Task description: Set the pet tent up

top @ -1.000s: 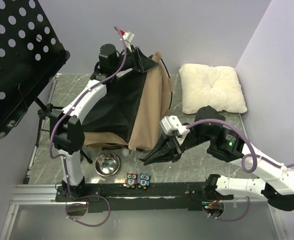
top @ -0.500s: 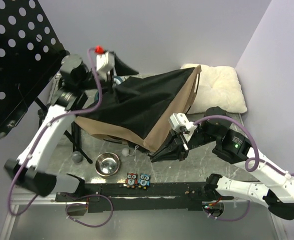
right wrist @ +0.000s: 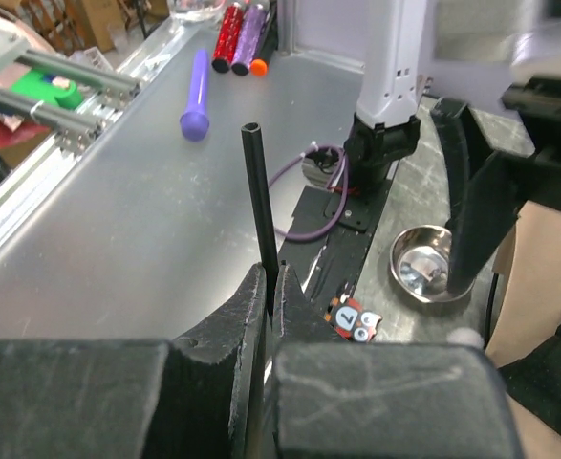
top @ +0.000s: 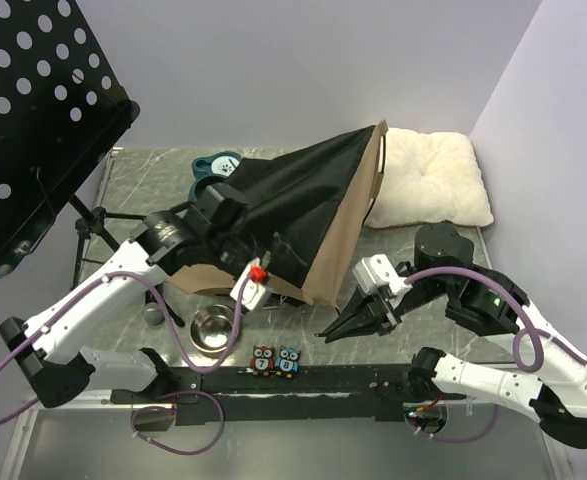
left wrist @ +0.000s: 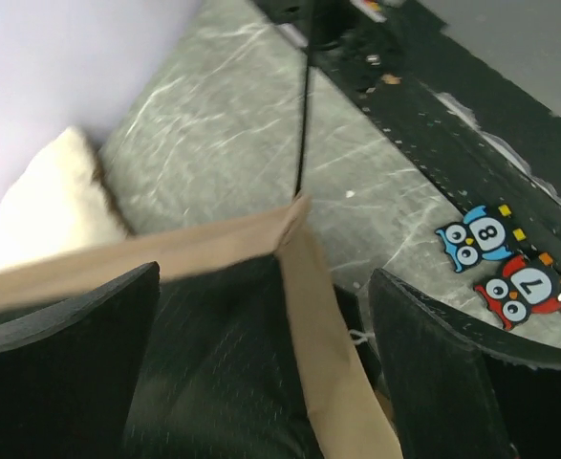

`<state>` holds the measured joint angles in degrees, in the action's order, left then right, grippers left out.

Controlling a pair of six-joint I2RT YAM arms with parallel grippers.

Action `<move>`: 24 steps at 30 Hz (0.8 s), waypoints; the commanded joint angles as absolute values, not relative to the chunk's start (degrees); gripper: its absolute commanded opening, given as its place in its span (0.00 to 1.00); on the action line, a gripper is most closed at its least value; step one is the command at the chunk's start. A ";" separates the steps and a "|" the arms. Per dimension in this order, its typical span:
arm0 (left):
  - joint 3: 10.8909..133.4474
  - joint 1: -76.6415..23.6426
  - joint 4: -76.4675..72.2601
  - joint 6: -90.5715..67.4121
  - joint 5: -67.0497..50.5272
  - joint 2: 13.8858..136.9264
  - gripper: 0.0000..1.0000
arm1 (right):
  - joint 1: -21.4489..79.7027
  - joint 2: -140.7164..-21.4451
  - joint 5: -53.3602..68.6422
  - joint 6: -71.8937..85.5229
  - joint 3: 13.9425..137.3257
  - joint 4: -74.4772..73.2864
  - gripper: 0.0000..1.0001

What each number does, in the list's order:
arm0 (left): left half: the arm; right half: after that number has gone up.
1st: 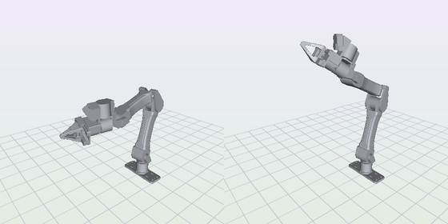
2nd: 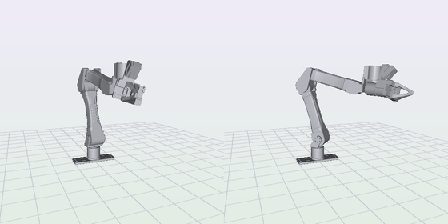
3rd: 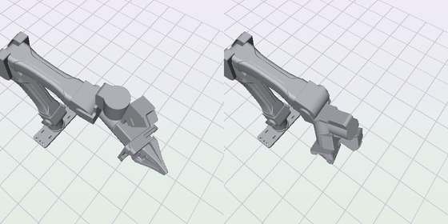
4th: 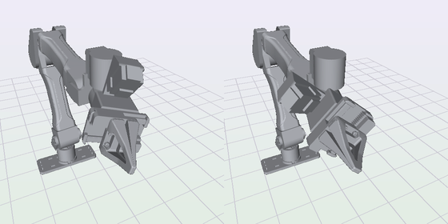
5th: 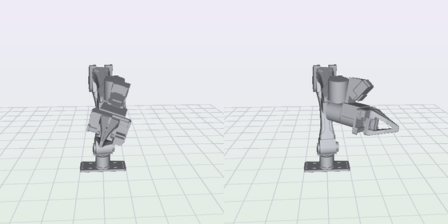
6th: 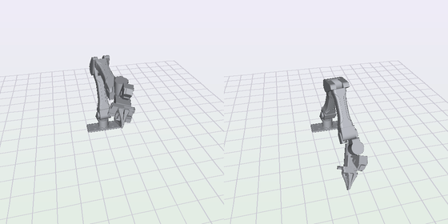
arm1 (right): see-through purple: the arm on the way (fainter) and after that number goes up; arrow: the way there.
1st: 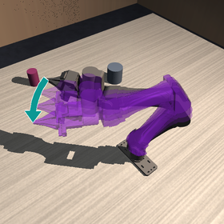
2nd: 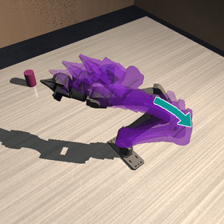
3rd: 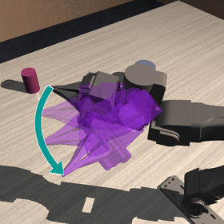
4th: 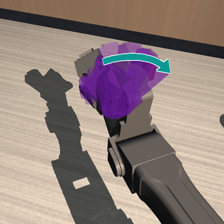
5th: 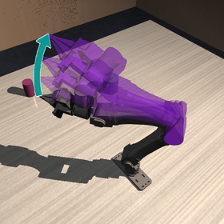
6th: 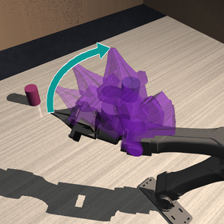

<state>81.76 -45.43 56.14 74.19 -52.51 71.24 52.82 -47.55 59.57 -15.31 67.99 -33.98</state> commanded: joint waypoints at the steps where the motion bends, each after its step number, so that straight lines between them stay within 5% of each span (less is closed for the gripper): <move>1: 83.85 -49.91 60.11 84.45 -52.29 74.78 0.93 | 52.21 -47.20 59.86 -19.16 70.40 -42.80 0.00; 8: 77.61 -52.82 43.35 82.70 -51.59 75.41 0.93 | 52.12 -47.20 60.20 -21.18 70.93 -44.64 0.00; 19: 79.46 -53.09 51.68 97.90 -47.73 81.65 0.84 | 52.12 -46.50 60.73 -21.45 70.31 -45.62 0.00; 24: 80.94 -53.09 53.43 100.19 -46.32 83.14 0.58 | 52.12 -46.23 60.82 -21.62 69.79 -45.62 0.00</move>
<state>79.35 -52.77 51.31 94.67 -46.15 82.56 52.71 -46.57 60.80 -22.65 69.14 -42.57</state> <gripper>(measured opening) 0.659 0.029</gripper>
